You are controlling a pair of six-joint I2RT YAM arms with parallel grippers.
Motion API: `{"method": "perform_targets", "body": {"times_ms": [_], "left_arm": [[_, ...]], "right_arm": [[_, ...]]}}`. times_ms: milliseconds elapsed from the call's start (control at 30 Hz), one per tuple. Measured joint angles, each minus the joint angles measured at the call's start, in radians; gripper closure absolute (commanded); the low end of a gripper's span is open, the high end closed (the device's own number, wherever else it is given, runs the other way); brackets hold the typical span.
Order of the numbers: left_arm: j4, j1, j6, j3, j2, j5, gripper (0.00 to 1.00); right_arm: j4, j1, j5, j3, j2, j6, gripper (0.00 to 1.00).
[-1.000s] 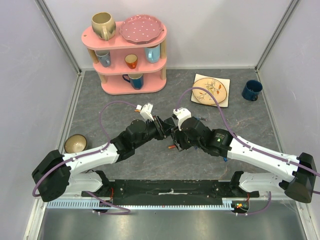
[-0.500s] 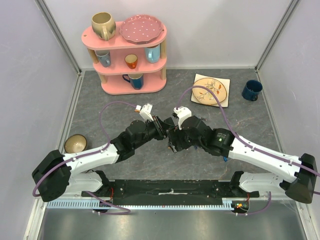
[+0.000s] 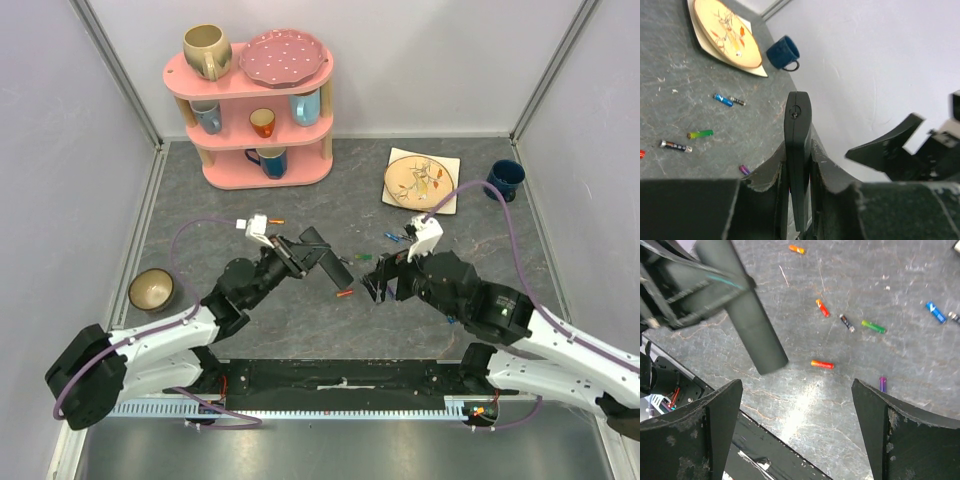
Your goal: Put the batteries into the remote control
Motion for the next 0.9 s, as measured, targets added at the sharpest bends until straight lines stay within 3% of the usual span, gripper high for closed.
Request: {"method": "perform_targets", "body": {"times_ms": [233,467,900], "left_arm": [[0.191,0.088,0.0,-0.156,-0.071,0.062,0.98],[0.244,0.095,-0.004,-0.171,-0.125,0.105,0.98],[0.246,0.095,-0.019,-0.172,-0.142,0.153,0.98]], "right_arm": [[0.21,-0.008,-0.058,-0.234,-0.067,0.14,0.02],[0.5,-0.016,-0.127,-0.373,-0.096,0.322,0.02],[0.825,-0.085,-0.286,-0.431,0.047,0.436,0.04]]}}
